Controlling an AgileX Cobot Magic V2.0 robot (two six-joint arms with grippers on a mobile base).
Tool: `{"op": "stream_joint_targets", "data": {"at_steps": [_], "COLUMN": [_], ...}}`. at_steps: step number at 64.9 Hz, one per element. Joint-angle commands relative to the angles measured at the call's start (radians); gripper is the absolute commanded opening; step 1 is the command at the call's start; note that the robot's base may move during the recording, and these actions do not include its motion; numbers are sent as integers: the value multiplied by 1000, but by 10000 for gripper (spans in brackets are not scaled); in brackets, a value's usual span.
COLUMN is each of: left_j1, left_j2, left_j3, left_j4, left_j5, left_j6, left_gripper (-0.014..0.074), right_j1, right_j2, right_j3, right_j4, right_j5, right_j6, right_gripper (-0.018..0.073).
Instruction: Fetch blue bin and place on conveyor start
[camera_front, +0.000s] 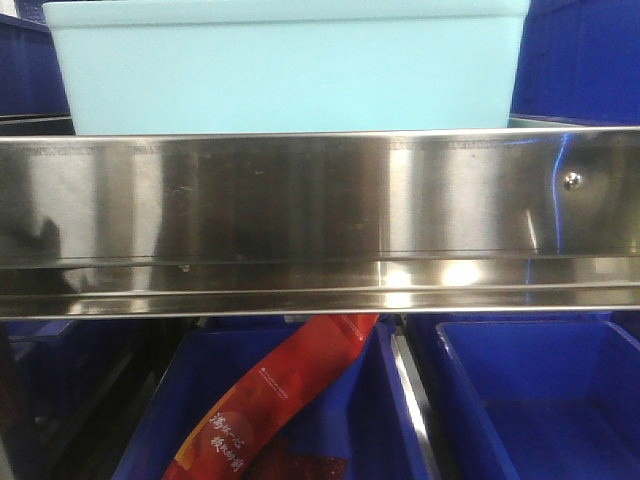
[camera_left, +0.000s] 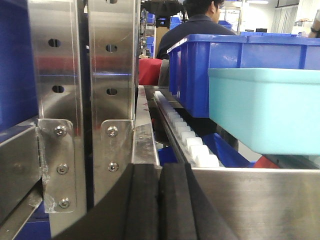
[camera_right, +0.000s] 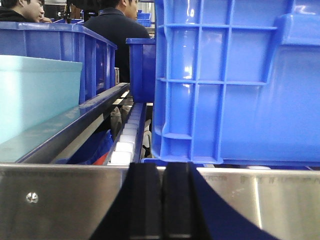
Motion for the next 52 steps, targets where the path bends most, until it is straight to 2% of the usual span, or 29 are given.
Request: {"op": "stream_joint_targets", "data": {"at_steps": [1, 33, 45, 52], "left_j1": [1, 1, 1, 1], "left_j2": [-5, -5, -5, -5], "left_j3": [-2, -2, -2, -2], "left_j4": [-6, -2, -2, -4], "left_j5": [-14, -18, -82, -88], "left_j6": [2, 2, 2, 2], "left_gripper": [-111, -111, -111, -111], "right_j1": [-4, -4, -4, -4], "right_j2": [-3, -3, -3, -3], "right_j3": [0, 0, 0, 0], "right_j4": [2, 2, 2, 2], "right_j5": [-22, -22, -31, -95], "right_j6": [-1, -1, -1, -1], "right_gripper": [-165, -165, -165, -165]}}
